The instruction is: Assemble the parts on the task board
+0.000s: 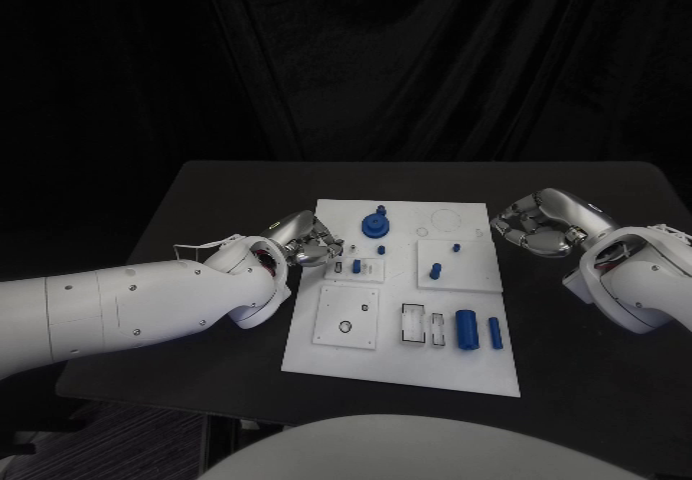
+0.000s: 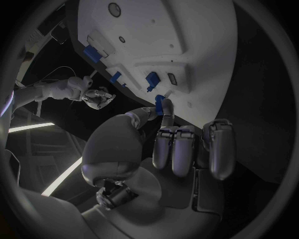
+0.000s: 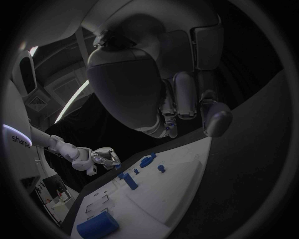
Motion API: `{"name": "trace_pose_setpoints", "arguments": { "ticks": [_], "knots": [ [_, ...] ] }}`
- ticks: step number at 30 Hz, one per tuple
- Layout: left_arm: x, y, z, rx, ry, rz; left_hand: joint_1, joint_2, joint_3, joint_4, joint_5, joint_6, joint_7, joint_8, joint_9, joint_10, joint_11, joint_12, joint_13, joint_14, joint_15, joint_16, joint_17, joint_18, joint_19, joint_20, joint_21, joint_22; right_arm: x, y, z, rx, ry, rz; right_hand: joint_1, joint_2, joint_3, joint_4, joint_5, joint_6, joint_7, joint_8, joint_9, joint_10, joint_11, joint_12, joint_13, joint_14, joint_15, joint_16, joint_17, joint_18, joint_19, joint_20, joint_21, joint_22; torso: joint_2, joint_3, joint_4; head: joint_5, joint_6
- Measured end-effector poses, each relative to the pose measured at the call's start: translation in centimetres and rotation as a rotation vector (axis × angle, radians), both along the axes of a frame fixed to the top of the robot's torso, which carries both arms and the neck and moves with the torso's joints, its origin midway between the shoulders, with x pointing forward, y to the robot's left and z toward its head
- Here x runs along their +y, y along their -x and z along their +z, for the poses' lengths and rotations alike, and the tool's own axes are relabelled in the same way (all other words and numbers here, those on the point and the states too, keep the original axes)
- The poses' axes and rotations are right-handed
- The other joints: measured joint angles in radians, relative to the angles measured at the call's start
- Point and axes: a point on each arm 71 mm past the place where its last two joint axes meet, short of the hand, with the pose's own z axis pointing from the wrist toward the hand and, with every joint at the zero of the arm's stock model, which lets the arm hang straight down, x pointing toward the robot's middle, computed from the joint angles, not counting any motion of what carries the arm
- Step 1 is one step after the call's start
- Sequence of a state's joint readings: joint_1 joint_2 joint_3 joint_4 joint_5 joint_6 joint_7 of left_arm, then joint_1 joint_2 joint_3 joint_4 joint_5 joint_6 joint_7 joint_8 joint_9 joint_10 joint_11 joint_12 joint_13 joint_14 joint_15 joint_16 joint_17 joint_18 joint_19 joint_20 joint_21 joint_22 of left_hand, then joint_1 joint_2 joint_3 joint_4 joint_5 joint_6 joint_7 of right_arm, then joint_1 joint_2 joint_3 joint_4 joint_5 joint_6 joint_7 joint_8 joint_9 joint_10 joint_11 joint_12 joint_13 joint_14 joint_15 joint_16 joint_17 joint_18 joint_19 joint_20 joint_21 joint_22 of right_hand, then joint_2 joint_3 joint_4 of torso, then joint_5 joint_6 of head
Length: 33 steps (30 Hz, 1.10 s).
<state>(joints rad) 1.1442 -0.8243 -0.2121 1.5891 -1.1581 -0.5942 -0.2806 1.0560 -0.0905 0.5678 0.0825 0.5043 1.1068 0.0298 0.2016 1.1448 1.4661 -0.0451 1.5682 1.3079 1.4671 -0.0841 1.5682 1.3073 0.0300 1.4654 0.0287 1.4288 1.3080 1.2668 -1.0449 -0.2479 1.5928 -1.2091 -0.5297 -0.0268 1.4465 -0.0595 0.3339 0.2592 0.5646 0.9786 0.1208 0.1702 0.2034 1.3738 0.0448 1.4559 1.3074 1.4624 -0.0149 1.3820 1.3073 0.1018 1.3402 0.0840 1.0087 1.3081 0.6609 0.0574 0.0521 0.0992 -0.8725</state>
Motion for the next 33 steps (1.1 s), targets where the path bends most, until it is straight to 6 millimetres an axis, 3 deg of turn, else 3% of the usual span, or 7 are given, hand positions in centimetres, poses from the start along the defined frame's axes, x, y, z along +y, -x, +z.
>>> {"name": "trace_pose_setpoints", "arguments": {
  "ticks": [7, 14, 33],
  "knots": [
    [0.1, 0.2, -0.4, -0.017, 0.004, 0.003, -0.004, -0.004, 0.0, 0.0, 0.0, 0.0, 0.0, 0.003, 0.0, 0.0, 0.0, 0.0, 0.0, -0.002, -0.002, 0.0, 0.0, 0.0, 0.0, 0.0, 0.0, 0.0, -0.1, 0.0, 0.0, 0.0, 0.0, -0.001, 0.0, 0.0, 0.0, 0.0, 0.0, 0.0, 0.0, 0.0, 0.0, 0.0, 0.0, 0.0, 0.0, 0.0, 0.0, 0.0, 0.0, 0.0, 0.0, 0.0, 0.0, 0.0, 0.001, -0.0007, 0.0, 0.002, 0.0],
    [0.4, 0.4, -1.2, -0.009, -0.003, 0.011, -0.008, -0.008, 0.015, -0.004, -0.021, 0.0, 0.0, 0.005, 0.003, 0.0, 0.0, 0.0, 0.0, -0.004, -0.004, 0.0, 0.0, 0.0, 0.0, 0.0, 0.0, 0.0, -0.1, 0.1, 0.0, 0.0, 0.0, -0.002, 0.0, 0.0, 0.0, 0.0, 0.0, 0.0, 0.0, 0.0, 0.0, 0.0, 0.0, 0.0, 0.0, 0.0, 0.0, 0.0, 0.0, 0.0, 0.0, 0.0, 0.0, 0.0, 0.001, -0.0003, -0.0005, 0.001, 0.0],
    [0.3, 0.5, -2.1, 0.004, -0.011, 0.006, -0.01, -0.01, 0.018, -0.001, -0.023, 0.005, -0.001, 0.004, 0.004, 0.0, 0.0, 0.0, 0.0, -0.004, -0.004, 0.0, 0.0, 0.0, 0.0, 0.0, 0.0, 0.0, -0.3, 0.2, 0.0, 0.0, 0.0, -0.004, 0.0, 0.0, 0.0, 0.0, 0.0, 0.0, 0.0, 0.0, 0.001, 0.0, 0.0, 0.0, 0.0, 0.0, 0.0, 0.0, 0.0, 0.0, 0.0, 0.0, 0.0, 0.0, 0.002, -0.0012, 0.0008, 0.0, 0.0]
  ]
}}
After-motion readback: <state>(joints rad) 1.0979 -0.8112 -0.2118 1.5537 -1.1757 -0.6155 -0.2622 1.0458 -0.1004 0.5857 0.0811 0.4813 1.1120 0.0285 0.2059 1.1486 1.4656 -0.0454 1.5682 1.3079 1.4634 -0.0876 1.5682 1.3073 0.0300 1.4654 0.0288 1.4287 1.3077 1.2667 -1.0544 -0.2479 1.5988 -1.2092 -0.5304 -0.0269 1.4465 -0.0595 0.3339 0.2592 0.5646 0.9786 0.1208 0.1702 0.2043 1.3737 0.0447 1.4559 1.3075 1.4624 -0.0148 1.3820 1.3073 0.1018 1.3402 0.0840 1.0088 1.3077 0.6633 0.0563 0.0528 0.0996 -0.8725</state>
